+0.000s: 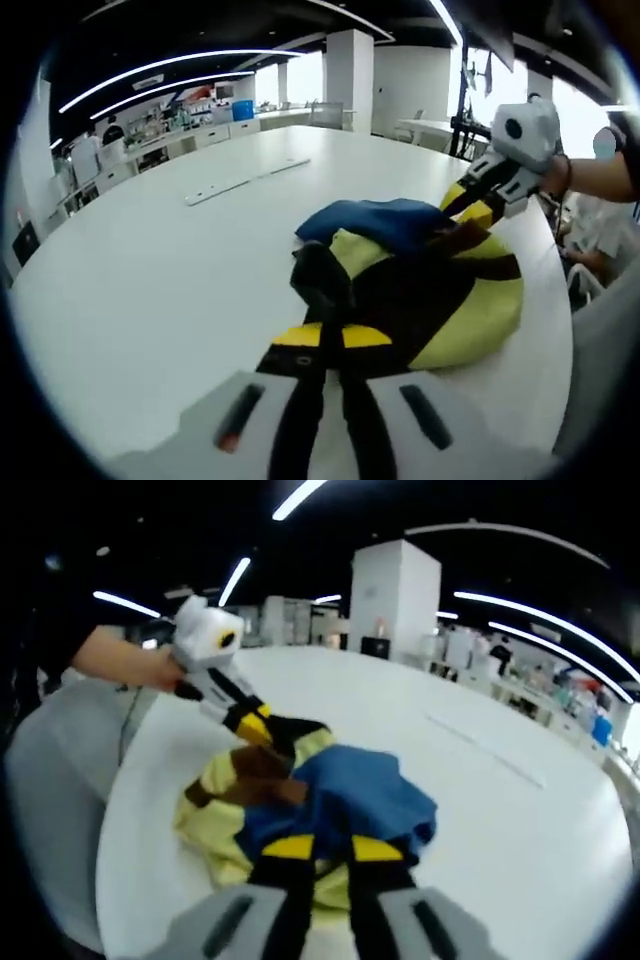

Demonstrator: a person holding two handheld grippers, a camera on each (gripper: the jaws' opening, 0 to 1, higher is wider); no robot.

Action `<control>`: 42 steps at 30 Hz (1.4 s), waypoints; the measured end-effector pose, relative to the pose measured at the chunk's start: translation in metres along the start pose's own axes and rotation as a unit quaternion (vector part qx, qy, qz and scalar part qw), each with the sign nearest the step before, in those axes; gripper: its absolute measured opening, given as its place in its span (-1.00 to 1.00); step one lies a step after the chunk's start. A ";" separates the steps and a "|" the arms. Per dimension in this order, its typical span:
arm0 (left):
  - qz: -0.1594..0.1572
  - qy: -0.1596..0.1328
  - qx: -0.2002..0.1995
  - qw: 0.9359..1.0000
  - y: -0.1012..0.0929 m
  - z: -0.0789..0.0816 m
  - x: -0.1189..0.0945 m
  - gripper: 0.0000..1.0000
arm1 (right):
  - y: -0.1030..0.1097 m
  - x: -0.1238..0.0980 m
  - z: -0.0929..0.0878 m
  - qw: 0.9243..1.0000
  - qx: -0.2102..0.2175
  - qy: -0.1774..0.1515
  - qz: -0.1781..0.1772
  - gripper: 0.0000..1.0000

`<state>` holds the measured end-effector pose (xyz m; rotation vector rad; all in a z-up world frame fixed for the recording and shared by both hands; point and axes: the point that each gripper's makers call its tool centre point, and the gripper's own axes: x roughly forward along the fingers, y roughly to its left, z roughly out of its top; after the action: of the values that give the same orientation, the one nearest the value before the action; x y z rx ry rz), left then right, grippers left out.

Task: Fold the garment on the visible template until the final outline fits inside the template.

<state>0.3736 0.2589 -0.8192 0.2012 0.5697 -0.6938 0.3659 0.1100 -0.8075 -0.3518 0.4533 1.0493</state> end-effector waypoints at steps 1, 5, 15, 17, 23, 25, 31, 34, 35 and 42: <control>0.000 0.001 -0.001 1.000 0.000 0.000 -0.001 -0.99 | 0.001 0.000 -0.001 1.000 0.002 0.002 0.001 -0.84; 0.002 0.002 -0.001 1.000 0.001 -0.001 -0.002 -0.99 | -0.001 0.005 -0.003 1.000 0.012 0.007 -0.002 -0.93; 0.014 0.001 0.000 1.000 0.002 -0.001 -0.014 -1.00 | -0.006 0.005 -0.003 0.999 0.033 0.010 -0.013 -1.00; 0.016 0.000 -0.005 1.000 0.004 -0.002 -0.020 -1.00 | -0.007 -0.002 0.002 0.999 0.037 0.004 -0.019 -1.00; 0.020 -0.018 -0.019 0.999 0.000 0.005 -0.042 -1.00 | -0.010 -0.023 0.008 0.999 0.041 -0.006 -0.034 -1.00; 0.030 -0.020 -0.017 0.999 0.006 0.004 -0.050 -1.00 | -0.013 -0.028 0.008 0.998 0.038 -0.007 -0.041 -1.00; 0.030 -0.039 -0.032 0.998 0.004 0.009 -0.064 -1.00 | -0.017 -0.041 0.014 0.998 0.033 -0.006 -0.059 -1.00; 0.036 -0.050 -0.032 0.998 0.011 0.013 -0.069 -1.00 | -0.021 -0.047 0.019 0.997 0.027 -0.009 -0.067 -1.00; 0.037 -0.052 -0.034 0.997 0.012 0.014 -0.071 -1.00 | -0.023 -0.051 0.024 0.997 0.023 -0.012 -0.075 -1.00; 0.072 -0.085 -0.040 0.993 0.027 0.032 -0.099 -1.00 | -0.038 -0.076 0.040 0.992 0.002 -0.019 -0.123 -1.00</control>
<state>0.3428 0.3219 -0.7381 0.1054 0.4142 -0.5405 0.3756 0.0556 -0.7318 -0.3733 0.3674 0.8131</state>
